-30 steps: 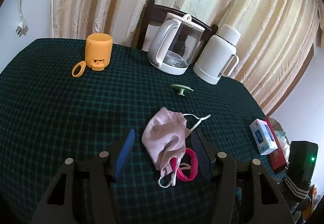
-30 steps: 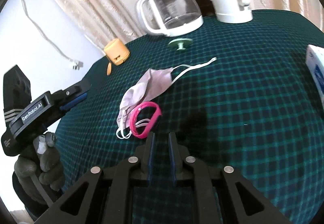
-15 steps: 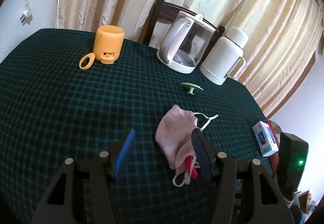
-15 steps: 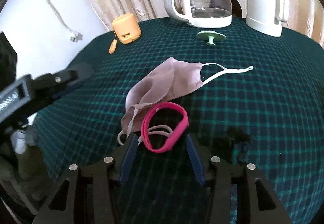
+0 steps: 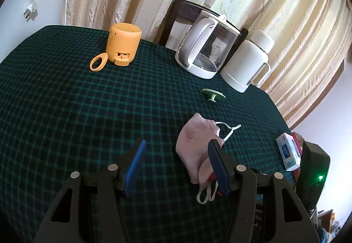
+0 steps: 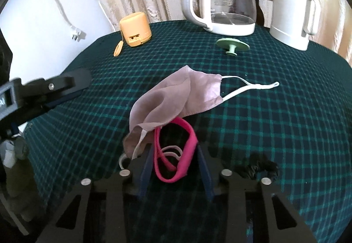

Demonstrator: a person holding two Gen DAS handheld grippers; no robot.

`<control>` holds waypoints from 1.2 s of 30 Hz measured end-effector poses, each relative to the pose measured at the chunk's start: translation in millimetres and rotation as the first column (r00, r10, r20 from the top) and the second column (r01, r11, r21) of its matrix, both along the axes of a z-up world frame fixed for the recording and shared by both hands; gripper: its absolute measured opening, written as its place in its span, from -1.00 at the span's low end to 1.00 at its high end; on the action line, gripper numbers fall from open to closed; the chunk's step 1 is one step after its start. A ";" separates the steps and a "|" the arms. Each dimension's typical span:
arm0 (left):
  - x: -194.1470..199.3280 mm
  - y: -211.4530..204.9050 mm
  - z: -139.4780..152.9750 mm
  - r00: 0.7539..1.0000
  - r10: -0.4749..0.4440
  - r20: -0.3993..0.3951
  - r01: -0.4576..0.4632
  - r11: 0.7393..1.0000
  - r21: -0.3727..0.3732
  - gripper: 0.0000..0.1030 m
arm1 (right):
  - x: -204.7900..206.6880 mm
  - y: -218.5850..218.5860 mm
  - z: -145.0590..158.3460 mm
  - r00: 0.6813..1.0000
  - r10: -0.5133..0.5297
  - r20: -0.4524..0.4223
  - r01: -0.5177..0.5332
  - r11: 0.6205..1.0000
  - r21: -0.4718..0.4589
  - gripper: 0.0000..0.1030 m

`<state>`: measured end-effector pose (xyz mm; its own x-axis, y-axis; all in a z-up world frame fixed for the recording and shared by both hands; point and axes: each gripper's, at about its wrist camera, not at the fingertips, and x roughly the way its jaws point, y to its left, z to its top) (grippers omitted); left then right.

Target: Organize soft objects

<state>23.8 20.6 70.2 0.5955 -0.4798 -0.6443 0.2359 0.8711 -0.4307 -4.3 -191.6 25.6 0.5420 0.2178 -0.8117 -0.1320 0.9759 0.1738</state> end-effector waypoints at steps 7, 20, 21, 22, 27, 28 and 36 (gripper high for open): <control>-1.1 -2.2 1.2 1.000 -0.003 0.000 0.003 1.000 0.007 0.15 | -20.4 -24.3 21.2 0.996 -0.065 0.054 0.060 0.995 0.082 -0.22; -6.7 -29.0 11.1 0.999 -0.050 0.020 0.049 0.998 0.048 0.15 | -60.0 -85.7 47.6 0.971 -0.217 0.100 0.197 0.965 0.175 -0.22; -7.9 -32.0 11.7 0.998 -0.057 0.022 0.056 0.997 0.051 0.15 | -62.9 -90.7 48.9 0.968 -0.229 0.104 0.208 0.962 0.179 -0.22; -9.0 -36.2 12.7 0.998 -0.066 0.025 0.064 0.996 0.056 0.15 | -65.5 -95.7 49.9 0.965 -0.241 0.108 0.219 0.959 0.181 -0.22; -16.2 -65.3 16.5 0.991 -0.130 0.031 0.127 0.988 0.089 0.15 | -77.4 -120.8 51.1 0.945 -0.306 0.117 0.280 0.940 0.194 -0.22; -18.7 -73.8 16.6 0.988 -0.150 0.032 0.146 0.984 0.099 0.15 | -79.9 -125.9 50.8 0.941 -0.317 0.116 0.291 0.936 0.198 -0.22; -37.5 -139.3 2.8 0.955 -0.295 -0.009 0.292 0.940 0.176 0.15 | -96.9 -154.7 46.2 0.926 -0.362 0.112 0.330 0.916 0.229 -0.22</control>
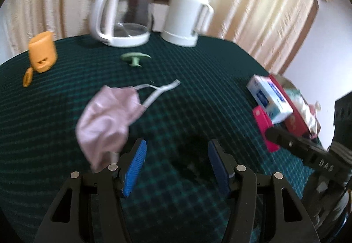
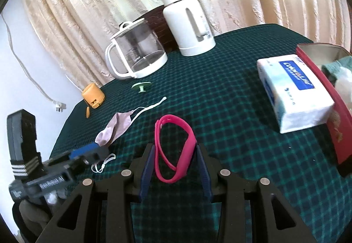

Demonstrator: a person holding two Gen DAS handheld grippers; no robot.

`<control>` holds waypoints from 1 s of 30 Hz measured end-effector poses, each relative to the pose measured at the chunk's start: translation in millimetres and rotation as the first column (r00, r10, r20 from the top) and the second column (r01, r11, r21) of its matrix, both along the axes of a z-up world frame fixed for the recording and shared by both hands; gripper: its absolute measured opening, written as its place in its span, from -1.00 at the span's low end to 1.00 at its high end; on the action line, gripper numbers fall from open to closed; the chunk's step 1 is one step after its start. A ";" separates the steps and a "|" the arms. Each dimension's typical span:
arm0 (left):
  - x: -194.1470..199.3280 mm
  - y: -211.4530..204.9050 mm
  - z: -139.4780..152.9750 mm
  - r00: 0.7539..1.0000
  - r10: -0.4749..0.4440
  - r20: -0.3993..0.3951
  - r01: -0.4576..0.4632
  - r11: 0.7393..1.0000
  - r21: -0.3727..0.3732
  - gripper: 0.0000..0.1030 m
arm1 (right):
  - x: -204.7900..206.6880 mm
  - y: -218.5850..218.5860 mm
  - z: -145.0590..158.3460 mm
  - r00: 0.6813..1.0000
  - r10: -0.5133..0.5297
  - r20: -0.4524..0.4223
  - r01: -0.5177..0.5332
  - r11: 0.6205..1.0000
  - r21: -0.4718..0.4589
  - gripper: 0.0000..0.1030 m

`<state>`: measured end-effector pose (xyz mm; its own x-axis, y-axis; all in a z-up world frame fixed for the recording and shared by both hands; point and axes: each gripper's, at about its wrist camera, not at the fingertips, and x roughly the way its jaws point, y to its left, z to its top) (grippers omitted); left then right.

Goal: Organize soft objects
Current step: 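Grasp the black hair tie with the left tool while the right tool holds the pink band, then carry the pink band with the right tool to the box while the left tool carries the hair tie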

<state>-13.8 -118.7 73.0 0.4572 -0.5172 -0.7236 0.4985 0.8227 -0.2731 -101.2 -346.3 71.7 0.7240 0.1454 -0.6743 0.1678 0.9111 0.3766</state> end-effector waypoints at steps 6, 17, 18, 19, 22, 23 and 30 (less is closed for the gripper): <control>-12.7 -34.5 -13.2 0.997 -0.070 -0.014 0.071 0.995 0.067 0.15 | -9.3 -16.3 0.0 1.000 -0.019 0.018 0.019 1.000 0.022 -0.22; -13.9 -62.2 -38.8 0.998 -0.061 -0.011 0.062 0.979 0.196 -0.06 | -26.7 -36.5 1.8 0.998 -0.038 0.049 0.036 0.998 0.041 -0.22; -13.4 -64.2 -41.2 0.998 -0.057 -0.007 0.057 0.976 0.212 -0.18 | -27.9 -37.9 2.2 0.998 -0.041 0.052 0.038 0.998 0.043 -0.22; -13.1 -65.7 -42.3 0.998 -0.055 -0.003 0.054 0.973 0.224 -0.40 | -29.1 -39.5 2.4 0.998 -0.043 0.055 0.041 0.998 0.043 -0.22; -18.4 -72.9 -41.5 0.997 -0.067 0.041 0.054 0.963 0.265 -0.68 | -32.5 -44.3 2.5 0.997 -0.052 0.062 0.049 0.998 0.048 -0.22; -19.5 -74.5 -41.0 0.997 -0.074 0.037 0.062 0.964 0.259 -0.70 | -33.2 -45.2 2.7 0.996 -0.054 0.064 0.051 0.997 0.049 -0.22; -24.1 -76.2 -21.1 0.995 -0.062 0.084 0.043 0.976 0.213 -0.71 | -43.2 -57.4 7.1 0.993 -0.083 0.088 0.079 0.995 0.054 -0.22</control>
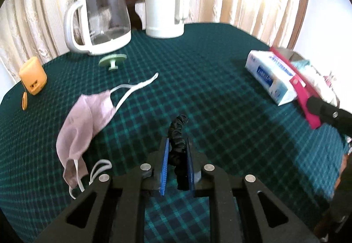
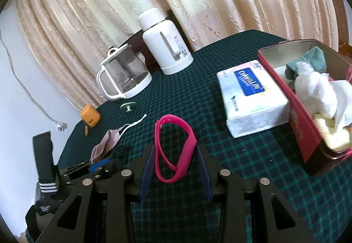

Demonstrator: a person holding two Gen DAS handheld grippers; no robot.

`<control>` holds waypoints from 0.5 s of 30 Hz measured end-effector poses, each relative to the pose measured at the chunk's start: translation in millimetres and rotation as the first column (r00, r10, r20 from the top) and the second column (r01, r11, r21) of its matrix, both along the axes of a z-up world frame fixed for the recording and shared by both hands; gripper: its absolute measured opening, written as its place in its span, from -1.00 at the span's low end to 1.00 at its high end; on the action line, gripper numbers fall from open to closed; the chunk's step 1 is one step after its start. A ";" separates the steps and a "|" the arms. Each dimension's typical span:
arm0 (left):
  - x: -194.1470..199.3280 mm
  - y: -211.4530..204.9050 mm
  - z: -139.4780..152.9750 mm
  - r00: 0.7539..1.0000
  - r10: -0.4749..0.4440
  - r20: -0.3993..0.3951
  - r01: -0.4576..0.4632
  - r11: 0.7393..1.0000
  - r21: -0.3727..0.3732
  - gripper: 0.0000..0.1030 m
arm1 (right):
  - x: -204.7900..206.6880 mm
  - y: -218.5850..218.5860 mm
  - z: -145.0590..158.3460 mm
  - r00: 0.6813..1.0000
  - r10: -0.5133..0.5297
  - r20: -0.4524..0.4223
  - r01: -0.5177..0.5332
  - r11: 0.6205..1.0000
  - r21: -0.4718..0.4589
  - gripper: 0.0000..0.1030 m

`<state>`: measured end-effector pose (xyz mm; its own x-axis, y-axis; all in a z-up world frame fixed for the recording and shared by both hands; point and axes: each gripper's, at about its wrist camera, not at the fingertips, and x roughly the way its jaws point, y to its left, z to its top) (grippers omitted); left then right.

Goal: Organize soft objects
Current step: 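Carry the pink band with the right tool to the box while the left tool carries the hair tie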

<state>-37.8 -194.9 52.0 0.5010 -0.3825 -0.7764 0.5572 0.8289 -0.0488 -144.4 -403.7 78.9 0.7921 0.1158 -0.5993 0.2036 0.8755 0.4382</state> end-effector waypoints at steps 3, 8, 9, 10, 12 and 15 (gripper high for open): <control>-3.1 -3.5 14.1 1.000 -0.009 0.021 0.010 1.000 -0.027 -0.71 | -4.8 -5.1 4.9 1.000 -0.016 0.019 0.017 1.000 -0.003 -0.22; -9.8 -14.8 26.9 0.998 -0.045 0.037 0.047 0.997 -0.053 -0.71 | -18.5 -18.2 17.2 0.996 -0.068 0.054 0.070 0.997 -0.030 -0.22; -11.9 -18.1 28.9 0.998 -0.056 0.040 0.058 0.997 -0.056 -0.71 | -21.8 -21.9 19.5 0.995 -0.081 0.061 0.083 0.996 -0.035 -0.22; -14.3 -21.2 30.5 0.997 -0.067 0.042 0.069 0.996 -0.060 -0.71 | -25.2 -26.4 22.1 0.993 -0.096 0.068 0.099 0.994 -0.041 -0.22; -17.7 -27.4 34.1 0.995 -0.087 0.041 0.089 0.994 -0.069 -0.71 | -34.1 -37.9 27.7 0.987 -0.135 0.082 0.140 0.989 -0.053 -0.22; -22.1 -36.9 39.5 0.993 -0.116 0.038 0.118 0.990 -0.083 -0.71 | -45.7 -55.2 32.6 0.976 -0.197 0.098 0.204 0.977 -0.067 -0.22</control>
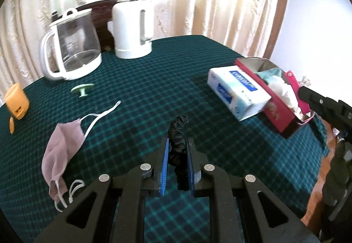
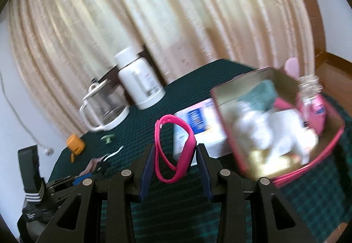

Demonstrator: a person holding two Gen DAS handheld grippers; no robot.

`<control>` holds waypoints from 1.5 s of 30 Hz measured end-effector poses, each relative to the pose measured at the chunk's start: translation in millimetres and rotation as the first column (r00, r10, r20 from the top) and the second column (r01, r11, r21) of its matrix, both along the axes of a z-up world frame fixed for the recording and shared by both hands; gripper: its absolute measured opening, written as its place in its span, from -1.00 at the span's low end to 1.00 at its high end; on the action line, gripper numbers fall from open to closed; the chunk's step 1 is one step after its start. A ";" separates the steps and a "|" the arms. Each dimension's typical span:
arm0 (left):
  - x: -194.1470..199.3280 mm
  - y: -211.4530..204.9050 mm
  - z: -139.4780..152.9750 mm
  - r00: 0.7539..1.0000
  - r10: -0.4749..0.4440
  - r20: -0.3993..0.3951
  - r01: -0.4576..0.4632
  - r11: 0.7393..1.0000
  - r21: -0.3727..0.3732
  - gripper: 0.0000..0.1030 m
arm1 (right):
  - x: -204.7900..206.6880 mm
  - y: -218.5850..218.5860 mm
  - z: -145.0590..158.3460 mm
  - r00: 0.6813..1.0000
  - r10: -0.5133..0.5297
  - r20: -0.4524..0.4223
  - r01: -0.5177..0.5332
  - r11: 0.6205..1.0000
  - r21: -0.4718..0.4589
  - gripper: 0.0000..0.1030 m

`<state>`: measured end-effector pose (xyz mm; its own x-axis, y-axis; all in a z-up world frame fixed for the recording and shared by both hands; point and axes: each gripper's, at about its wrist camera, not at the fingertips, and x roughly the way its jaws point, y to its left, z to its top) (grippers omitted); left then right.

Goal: Organize soft objects
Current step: 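Carry the pink band with the right tool to the box while the left tool carries the hair tie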

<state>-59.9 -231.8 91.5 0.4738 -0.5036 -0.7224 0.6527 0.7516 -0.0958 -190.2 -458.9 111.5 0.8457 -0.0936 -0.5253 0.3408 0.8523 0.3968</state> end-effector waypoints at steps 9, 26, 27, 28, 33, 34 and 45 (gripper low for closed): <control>-5.4 -25.2 12.3 0.998 -0.061 -0.001 0.061 0.998 -0.028 -0.71 | -32.7 -47.1 -4.1 0.986 -0.164 -0.001 0.164 0.986 0.003 -0.22; -22.4 -78.8 32.9 0.984 -0.178 0.018 0.179 0.981 -0.070 -0.71 | -48.8 -100.6 -26.6 0.948 -0.314 -0.055 0.314 0.949 -0.003 -0.02; -23.9 -83.3 33.5 0.982 -0.188 0.017 0.189 0.979 -0.072 -0.71 | -50.1 -101.5 -26.6 0.948 -0.314 -0.052 0.315 0.949 -0.001 -0.02; -25.0 -85.7 33.6 0.981 -0.195 0.017 0.195 0.978 -0.073 -0.71 | -51.7 -102.6 -26.9 0.948 -0.315 -0.049 0.315 0.949 0.001 -0.02; -33.6 -106.0 33.1 0.968 -0.251 0.008 0.251 0.964 -0.086 -0.71 | -55.7 -106.4 -28.0 0.950 -0.309 -0.038 0.309 0.951 0.002 -0.02; -36.1 -111.6 32.4 0.965 -0.263 0.009 0.262 0.961 -0.087 -0.71 | -55.6 -107.4 -28.3 0.950 -0.309 -0.039 0.310 0.951 0.003 -0.02; -46.7 -147.3 34.4 0.938 -0.347 0.003 0.344 0.931 -0.124 -0.71 | -63.3 -111.7 -21.6 0.944 -0.331 -0.002 0.331 0.943 -0.031 0.34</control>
<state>-106.6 -379.2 125.9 0.2418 -0.7173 -0.6534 0.8672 0.4619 -0.1861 -253.5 -570.7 89.8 0.7606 -0.3832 -0.5241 0.6084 0.7024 0.3695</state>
